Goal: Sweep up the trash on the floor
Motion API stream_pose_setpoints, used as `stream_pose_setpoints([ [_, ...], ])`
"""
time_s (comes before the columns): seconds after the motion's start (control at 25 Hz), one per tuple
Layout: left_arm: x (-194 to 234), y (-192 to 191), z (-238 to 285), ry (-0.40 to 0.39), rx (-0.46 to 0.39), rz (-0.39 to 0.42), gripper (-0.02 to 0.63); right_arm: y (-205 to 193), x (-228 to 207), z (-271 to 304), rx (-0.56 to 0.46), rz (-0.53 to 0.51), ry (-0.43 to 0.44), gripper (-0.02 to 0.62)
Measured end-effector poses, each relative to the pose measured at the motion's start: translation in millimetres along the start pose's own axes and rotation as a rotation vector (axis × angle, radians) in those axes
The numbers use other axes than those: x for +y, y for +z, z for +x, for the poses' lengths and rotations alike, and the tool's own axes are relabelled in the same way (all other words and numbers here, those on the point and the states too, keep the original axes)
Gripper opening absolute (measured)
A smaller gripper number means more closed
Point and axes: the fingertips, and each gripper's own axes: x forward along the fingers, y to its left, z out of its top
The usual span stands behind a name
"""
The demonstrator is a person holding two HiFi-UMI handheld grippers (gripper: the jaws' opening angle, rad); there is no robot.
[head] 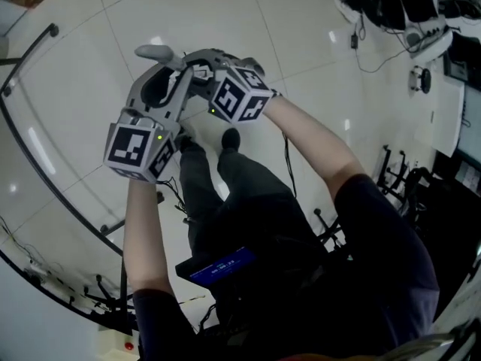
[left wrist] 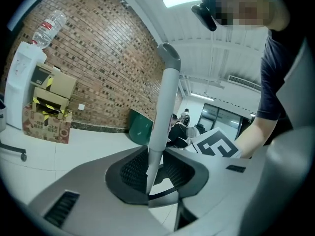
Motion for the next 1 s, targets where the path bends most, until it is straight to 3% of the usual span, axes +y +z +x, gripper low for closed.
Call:
stream_pose_setpoints([
  [0.64, 5.0, 11.9, -11.6, 0.084, -0.015, -0.011, 0.091, 16.5, -0.1, 3.6, -0.078, 0.024, -0.004, 0.114],
  [1.0, 11.4, 11.0, -18.5, 0.130, -0.020, 0.026, 0.091, 23.2, 2.0, 11.2, -0.114, 0.014, -0.001, 0.112],
])
